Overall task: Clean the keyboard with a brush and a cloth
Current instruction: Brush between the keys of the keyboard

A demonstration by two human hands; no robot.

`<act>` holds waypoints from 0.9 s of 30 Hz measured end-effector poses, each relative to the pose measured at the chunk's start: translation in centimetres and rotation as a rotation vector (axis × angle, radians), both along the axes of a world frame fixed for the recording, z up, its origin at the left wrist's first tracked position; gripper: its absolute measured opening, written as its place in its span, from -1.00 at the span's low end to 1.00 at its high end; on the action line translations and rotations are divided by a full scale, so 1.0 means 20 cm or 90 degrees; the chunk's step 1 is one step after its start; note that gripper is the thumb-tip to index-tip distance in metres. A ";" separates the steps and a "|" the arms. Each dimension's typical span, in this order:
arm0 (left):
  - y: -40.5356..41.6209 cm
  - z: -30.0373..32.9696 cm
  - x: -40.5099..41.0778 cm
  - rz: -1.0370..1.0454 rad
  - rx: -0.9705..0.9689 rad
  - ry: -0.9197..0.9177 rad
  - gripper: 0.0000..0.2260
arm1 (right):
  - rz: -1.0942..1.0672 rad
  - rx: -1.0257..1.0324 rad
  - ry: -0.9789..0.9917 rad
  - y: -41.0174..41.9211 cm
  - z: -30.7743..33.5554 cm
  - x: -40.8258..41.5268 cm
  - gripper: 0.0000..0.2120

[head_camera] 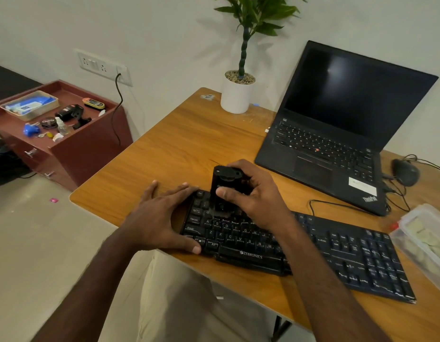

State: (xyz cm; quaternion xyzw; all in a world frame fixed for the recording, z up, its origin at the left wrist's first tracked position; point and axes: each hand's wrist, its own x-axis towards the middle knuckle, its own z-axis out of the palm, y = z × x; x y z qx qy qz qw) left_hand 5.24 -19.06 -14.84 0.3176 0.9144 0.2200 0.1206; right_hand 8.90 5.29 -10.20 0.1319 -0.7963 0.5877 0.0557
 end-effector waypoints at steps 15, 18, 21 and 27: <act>0.00 -0.02 0.00 0.005 0.011 0.008 0.18 | 0.030 0.042 -0.020 0.04 -0.02 0.04 -0.75; 0.00 -0.01 0.00 0.004 0.021 0.007 0.15 | 0.032 0.032 0.000 0.03 0.00 0.03 -0.74; 0.01 0.01 0.01 -0.003 0.036 0.016 0.12 | 0.048 0.030 0.017 -0.05 -0.01 0.01 -0.73; 0.00 -0.01 0.00 0.005 0.014 0.018 0.19 | 0.053 0.062 0.012 -0.09 -0.02 -0.03 -0.72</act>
